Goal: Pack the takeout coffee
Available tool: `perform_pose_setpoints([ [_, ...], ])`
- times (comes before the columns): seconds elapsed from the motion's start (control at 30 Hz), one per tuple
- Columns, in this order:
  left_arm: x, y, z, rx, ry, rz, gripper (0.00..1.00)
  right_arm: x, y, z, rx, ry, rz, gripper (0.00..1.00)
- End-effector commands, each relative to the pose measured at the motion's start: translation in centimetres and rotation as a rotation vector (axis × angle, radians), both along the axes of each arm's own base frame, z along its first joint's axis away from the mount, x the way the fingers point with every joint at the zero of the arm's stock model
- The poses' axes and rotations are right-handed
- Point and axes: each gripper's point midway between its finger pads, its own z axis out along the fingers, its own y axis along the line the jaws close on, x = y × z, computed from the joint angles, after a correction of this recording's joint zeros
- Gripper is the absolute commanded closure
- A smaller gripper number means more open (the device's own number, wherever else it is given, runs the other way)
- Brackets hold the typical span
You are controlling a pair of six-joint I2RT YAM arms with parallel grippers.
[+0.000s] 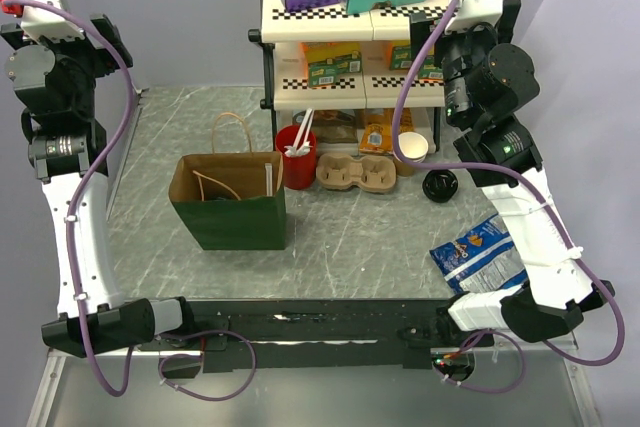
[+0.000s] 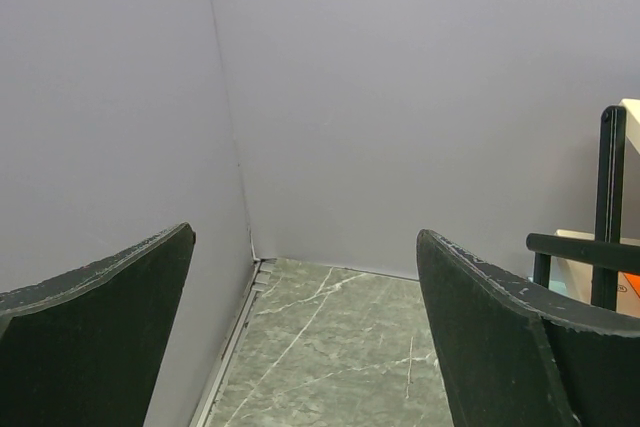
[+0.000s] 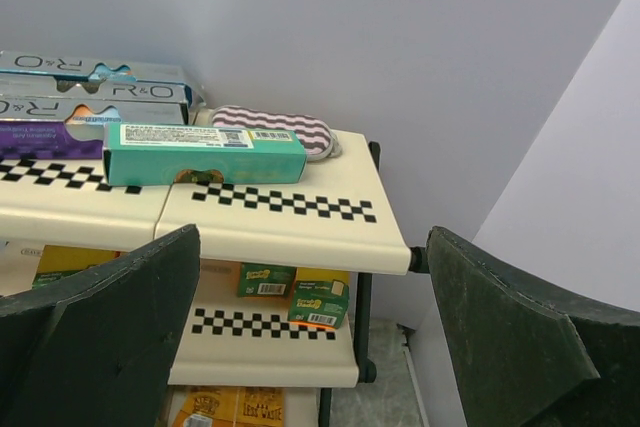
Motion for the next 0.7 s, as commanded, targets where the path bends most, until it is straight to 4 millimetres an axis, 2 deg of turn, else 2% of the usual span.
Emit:
perform_pose_setpoints([
  [0.0, 8.1, -1.9, -21.8, -0.402, 0.142, -0.158, 0.01, 9.5, 6.1, -16.1, -0.137, 0.321, -0.045, 0.0],
  [0.33, 7.5, -2.4, -21.3, -0.409, 0.119, -0.178, 0.01, 8.7, 5.6, -14.3, -0.133, 0.276, -0.047, 0.0],
  [0.6, 7.0, -2.6, -21.2, -0.417, 0.103, -0.187, 0.01, 7.8, 5.1, -11.4, -0.153, 0.195, -0.053, 0.0],
  [0.63, 7.0, -2.6, -21.3, -0.417, 0.103, -0.187, 0.01, 7.6, 5.1, -10.4, -0.138, 0.166, -0.052, 0.0],
  [0.67, 6.9, -2.6, -21.2, -0.419, 0.103, -0.185, 0.01, 7.7, 5.1, -10.1, -0.137, 0.161, -0.052, 0.0],
])
